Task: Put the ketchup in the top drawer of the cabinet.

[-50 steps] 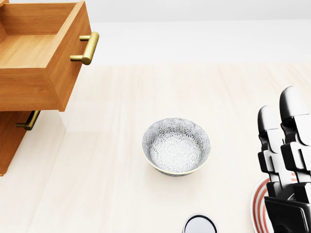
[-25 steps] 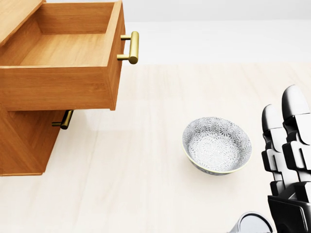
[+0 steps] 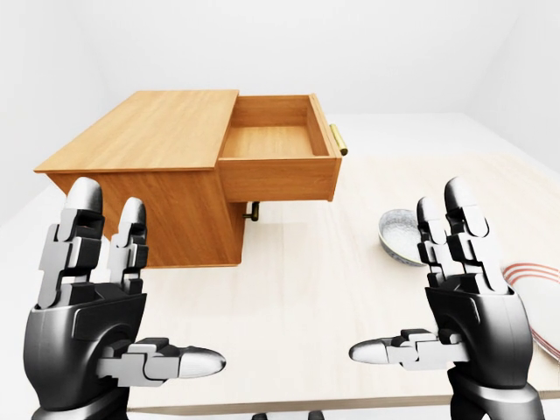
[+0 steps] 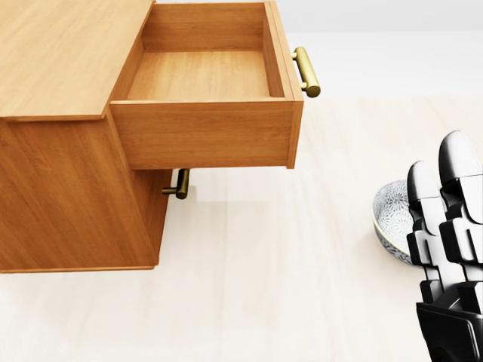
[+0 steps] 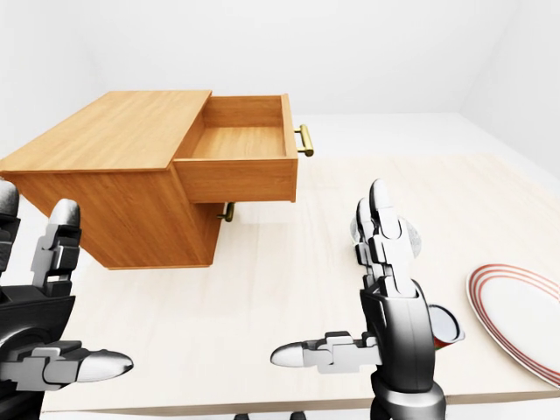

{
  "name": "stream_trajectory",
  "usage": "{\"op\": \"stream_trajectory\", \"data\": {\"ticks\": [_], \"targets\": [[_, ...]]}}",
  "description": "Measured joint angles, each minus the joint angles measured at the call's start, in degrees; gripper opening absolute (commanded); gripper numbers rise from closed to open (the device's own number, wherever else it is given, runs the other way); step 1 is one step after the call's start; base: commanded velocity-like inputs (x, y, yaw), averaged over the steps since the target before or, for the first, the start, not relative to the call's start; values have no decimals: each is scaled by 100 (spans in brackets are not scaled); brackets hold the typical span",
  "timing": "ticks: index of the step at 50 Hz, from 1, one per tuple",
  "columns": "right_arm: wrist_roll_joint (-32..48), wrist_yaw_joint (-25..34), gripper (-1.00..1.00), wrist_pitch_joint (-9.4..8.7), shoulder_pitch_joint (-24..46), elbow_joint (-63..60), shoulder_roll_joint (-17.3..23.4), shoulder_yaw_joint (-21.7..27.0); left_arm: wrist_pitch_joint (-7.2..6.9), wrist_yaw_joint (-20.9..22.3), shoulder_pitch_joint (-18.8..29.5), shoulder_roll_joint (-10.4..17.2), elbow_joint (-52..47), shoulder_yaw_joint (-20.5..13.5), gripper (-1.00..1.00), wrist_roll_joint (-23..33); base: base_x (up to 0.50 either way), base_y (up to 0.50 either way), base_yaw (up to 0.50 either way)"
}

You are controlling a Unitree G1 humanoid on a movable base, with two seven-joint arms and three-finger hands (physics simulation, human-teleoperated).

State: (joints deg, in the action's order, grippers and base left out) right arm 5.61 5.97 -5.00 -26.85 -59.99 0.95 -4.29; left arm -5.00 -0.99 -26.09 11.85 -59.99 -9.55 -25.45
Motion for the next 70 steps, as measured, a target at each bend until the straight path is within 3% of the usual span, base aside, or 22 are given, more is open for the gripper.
{"op": "stream_trajectory", "data": {"ticks": [10,31,37,41,45,48,50,53,59,65,70], "targets": [[46,2,100,0,26,0,1,6,0,-38,-23,56,0,-18,100,-68,3,50,0],[-167,-52,100,0,-36,0,-25,125,0,-25,-65,67,0,-4,100,-79,0,0,0],[-532,-57,100,0,-279,0,153,453,0,-11,-72,48,0,27,100,-39,0,0,0],[-1078,-301,100,16,-604,1,643,881,0,-5,-66,38,0,26,100,-33,0,0,0],[-1892,-733,100,239,-1198,5,1463,1565,0,11,-54,19,0,10,100,-34,0,0,0],[-2723,-853,100,414,-1807,7,1973,2504,0,10,-52,19,0,1,100,-43,0,0,0],[-3350,-789,100,368,-2119,8,2190,3193,0,4,-45,22,0,0,100,-46,0,0,0],[-4329,-553,100,0,-2313,17,2424,4196,0,2,-33,15,-1,4,100,-37,0,0,0],[-5772,105,100,0,-1994,18,2897,6238,0,-15,-29,34,-1,-15,100,-69,0,0,0],[-6125,1091,100,0,-1468,13,3320,8243,0,-12,0,18,-1,-33,100,-71,0,0,0],[-5653,2189,100,0,-968,6,3620,9300,0,-9,20,8,-1,-54,100,-79,0,0,0]]}}
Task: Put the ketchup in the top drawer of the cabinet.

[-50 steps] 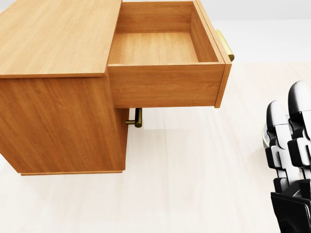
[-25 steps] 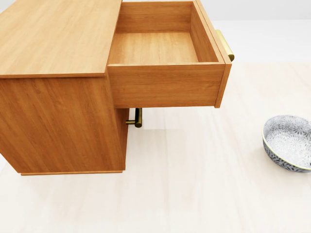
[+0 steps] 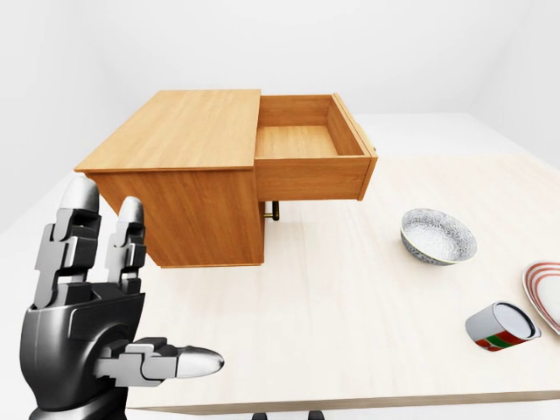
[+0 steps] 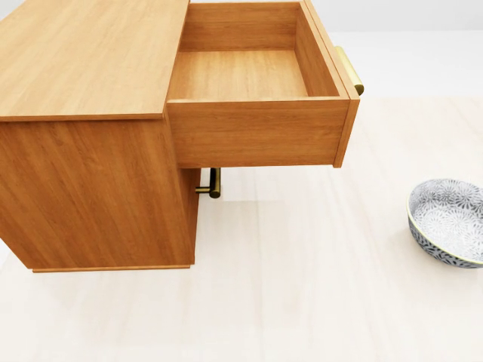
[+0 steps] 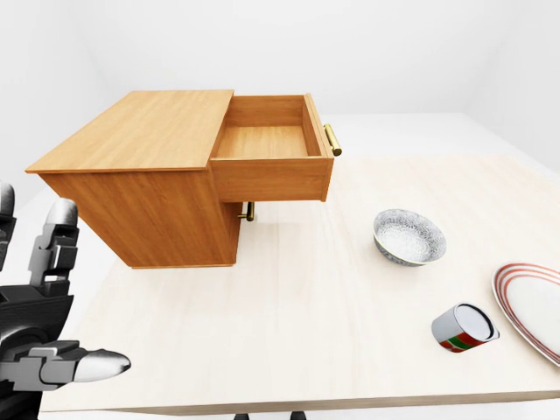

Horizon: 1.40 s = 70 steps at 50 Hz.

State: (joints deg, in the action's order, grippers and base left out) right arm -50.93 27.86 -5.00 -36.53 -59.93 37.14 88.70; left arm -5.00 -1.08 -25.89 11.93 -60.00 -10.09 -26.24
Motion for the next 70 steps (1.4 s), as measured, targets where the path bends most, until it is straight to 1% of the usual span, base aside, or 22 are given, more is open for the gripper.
{"op": "stream_trajectory", "data": {"ticks": [1,4,5,11,14,17,21,32,42,48,59,70], "targets": [[173,254,100,0,109,-1,55,131,0,1,5,-3,0,-5,100,-1,0,0,0],[867,1116,100,0,434,-5,186,129,0,4,18,-12,0,-17,100,-2,0,0,0],[1150,1214,100,0,543,-5,221,130,0,6,21,-16,0,-19,100,-1,0,0,0],[3070,1214,100,0,1224,185,385,130,0,14,31,-30,0,-26,100,7,0,0,0],[3892,1214,100,0,1477,391,451,130,0,16,32,-37,0,-20,100,19,0,0,0],[4481,1214,100,0,1605,634,507,130,0,27,27,-51,0,-5,100,43,0,0,0],[5030,1214,100,0,1665,976,595,130,0,43,27,-70,0,0,100,63,0,0,0],[5974,1214,100,0,1748,1729,603,130,0,65,27,-89,0,-25,100,59,0,0,0],[6588,1214,100,0,1860,2363,526,121,0,36,25,-54,0,-56,100,5,0,0,0],[6871,1214,100,0,1952,2571,442,16,0,51,40,-77,0,-64,100,15,0,0,0],[7393,1214,100,0,2275,2734,105,-395,0,66,50,-105,0,-54,100,45,0,0,0],[7955,1214,100,0,2657,2712,-329,-1136,0,112,56,-160,0,-29,100,110,0,0,0]]}}
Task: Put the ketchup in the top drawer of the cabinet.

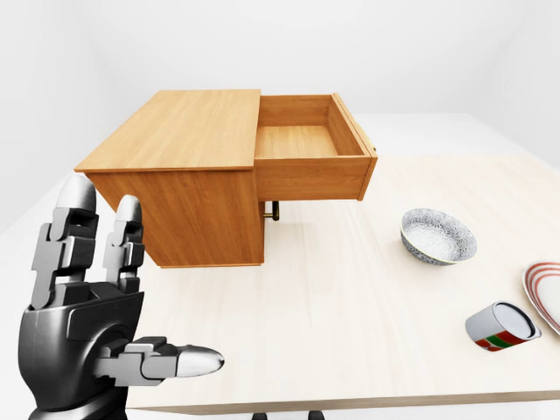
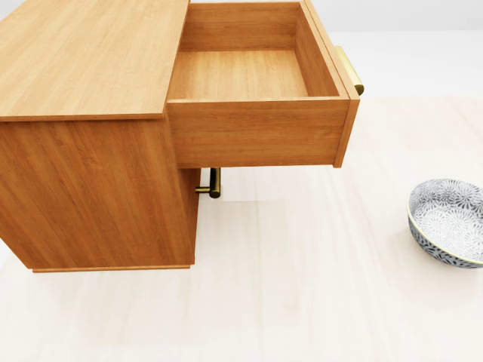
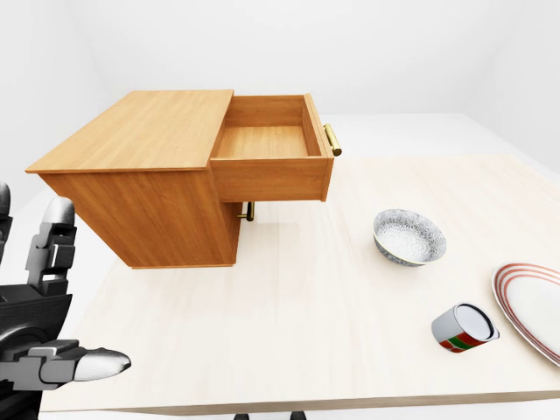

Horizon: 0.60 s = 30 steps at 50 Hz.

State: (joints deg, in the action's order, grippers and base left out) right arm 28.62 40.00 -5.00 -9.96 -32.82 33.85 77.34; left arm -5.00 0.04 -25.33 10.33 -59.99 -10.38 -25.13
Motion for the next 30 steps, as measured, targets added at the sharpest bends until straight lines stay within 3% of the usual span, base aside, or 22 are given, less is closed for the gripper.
{"op": "stream_trajectory", "data": {"ticks": [20,30], "targets": [[380,0,100,0,33,280,-978,-1193,0,28,-25,-21,0,35,100,49,0,0,0],[322,0,100,0,-44,761,-1166,-1498,0,48,-22,-42,0,35,100,64,0,0,0]]}}
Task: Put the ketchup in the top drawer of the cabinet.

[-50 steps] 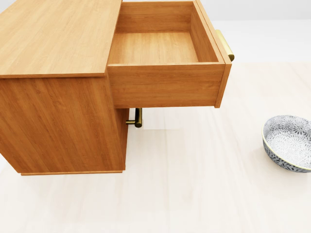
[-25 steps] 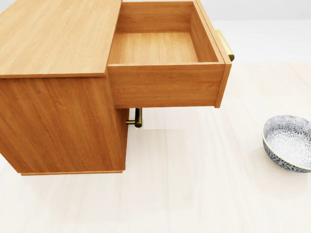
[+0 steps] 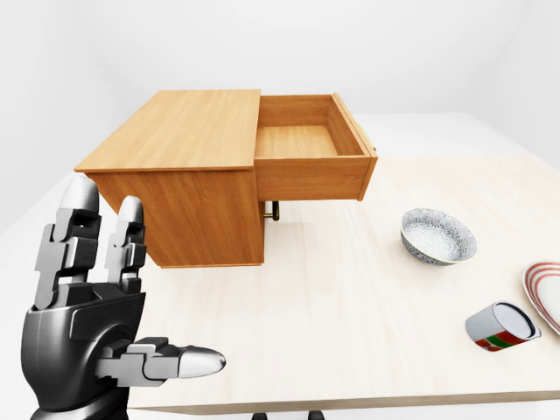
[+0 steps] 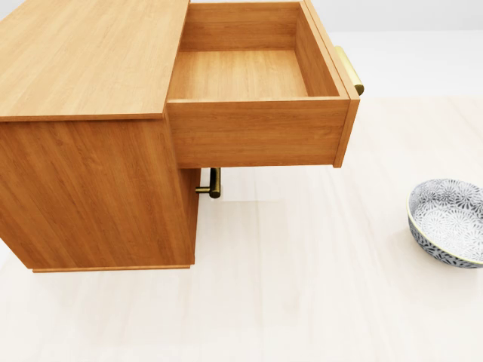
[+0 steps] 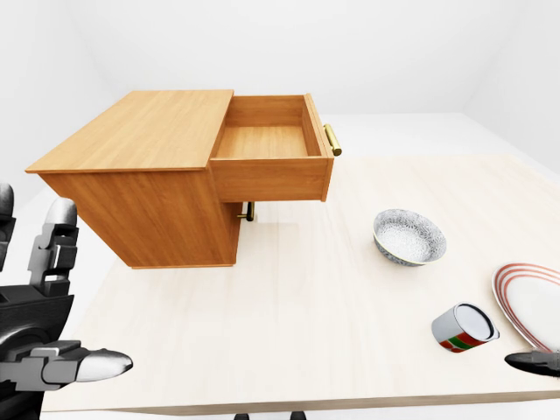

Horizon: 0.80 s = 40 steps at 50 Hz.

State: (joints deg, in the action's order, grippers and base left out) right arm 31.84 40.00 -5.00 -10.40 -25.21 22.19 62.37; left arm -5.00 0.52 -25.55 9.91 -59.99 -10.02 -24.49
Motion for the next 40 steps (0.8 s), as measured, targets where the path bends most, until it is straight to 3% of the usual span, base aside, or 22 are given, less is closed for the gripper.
{"op": "stream_trajectory", "data": {"ticks": [40], "targets": [[131,0,100,0,-189,1267,-226,-768,0,121,-15,-140,0,102,100,208,0,0,0]]}}
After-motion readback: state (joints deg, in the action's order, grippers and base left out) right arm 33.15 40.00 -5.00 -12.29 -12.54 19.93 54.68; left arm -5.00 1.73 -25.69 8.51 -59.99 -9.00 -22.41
